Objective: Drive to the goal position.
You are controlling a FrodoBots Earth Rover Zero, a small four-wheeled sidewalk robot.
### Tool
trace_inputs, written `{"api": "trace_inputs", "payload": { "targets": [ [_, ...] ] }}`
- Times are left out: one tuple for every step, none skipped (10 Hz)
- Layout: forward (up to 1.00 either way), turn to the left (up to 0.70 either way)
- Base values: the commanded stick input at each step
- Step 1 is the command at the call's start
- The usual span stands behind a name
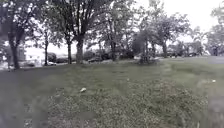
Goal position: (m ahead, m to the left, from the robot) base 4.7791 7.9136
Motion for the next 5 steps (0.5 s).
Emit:
{"api": "trace_inputs", "payload": {
  "targets": [
    [0.70, 0.00],
    [0.70, 0.00],
    [0.70, 0.19],
    [0.70, 0.35],
    [0.70, 0.35]
  ]
}}
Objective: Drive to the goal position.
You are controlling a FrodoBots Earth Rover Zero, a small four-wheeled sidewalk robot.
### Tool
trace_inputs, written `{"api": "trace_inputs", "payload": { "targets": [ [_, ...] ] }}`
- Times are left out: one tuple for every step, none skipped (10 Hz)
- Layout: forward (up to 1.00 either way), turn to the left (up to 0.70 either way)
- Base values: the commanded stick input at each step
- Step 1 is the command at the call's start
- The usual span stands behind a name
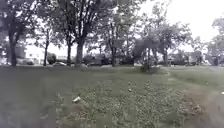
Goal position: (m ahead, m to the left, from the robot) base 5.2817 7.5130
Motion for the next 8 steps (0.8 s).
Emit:
{"api": "trace_inputs", "payload": {
  "targets": [
    [0.70, 0.35],
    [0.70, 0.35],
    [0.70, 0.35],
    [0.70, 0.25],
    [0.70, 0.04],
    [0.70, 0.00],
    [0.70, 0.00],
    [0.70, 0.00]
  ]
}}
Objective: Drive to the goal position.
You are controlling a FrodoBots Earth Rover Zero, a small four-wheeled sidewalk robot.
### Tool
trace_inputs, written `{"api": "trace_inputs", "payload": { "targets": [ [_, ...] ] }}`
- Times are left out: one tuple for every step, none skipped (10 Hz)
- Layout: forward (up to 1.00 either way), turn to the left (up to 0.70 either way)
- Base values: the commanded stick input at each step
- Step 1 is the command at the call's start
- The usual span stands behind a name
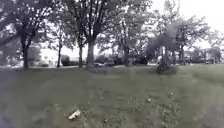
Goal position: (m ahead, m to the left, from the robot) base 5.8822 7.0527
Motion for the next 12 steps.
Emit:
{"api": "trace_inputs", "payload": {
  "targets": [
    [0.70, 0.00],
    [0.70, 0.00],
    [0.70, 0.00],
    [0.70, 0.00],
    [0.70, 0.00],
    [0.70, 0.00],
    [0.70, 0.07],
    [0.70, 0.35],
    [0.70, 0.35],
    [0.70, 0.35],
    [0.70, 0.33],
    [0.70, 0.13]
  ]
}}
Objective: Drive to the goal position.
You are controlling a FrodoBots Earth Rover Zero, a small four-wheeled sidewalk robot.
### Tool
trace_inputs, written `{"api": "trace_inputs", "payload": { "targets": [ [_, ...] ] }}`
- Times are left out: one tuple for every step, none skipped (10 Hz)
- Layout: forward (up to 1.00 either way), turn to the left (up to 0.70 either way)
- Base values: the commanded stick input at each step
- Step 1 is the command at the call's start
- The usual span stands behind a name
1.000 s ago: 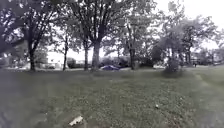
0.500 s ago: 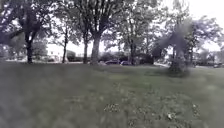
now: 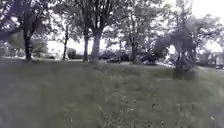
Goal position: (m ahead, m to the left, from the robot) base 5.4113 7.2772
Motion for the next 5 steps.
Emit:
{"api": "trace_inputs", "payload": {
  "targets": [
    [0.70, 0.00],
    [0.70, 0.00],
    [0.70, 0.00],
    [0.70, 0.00],
    [0.70, 0.00]
  ]
}}
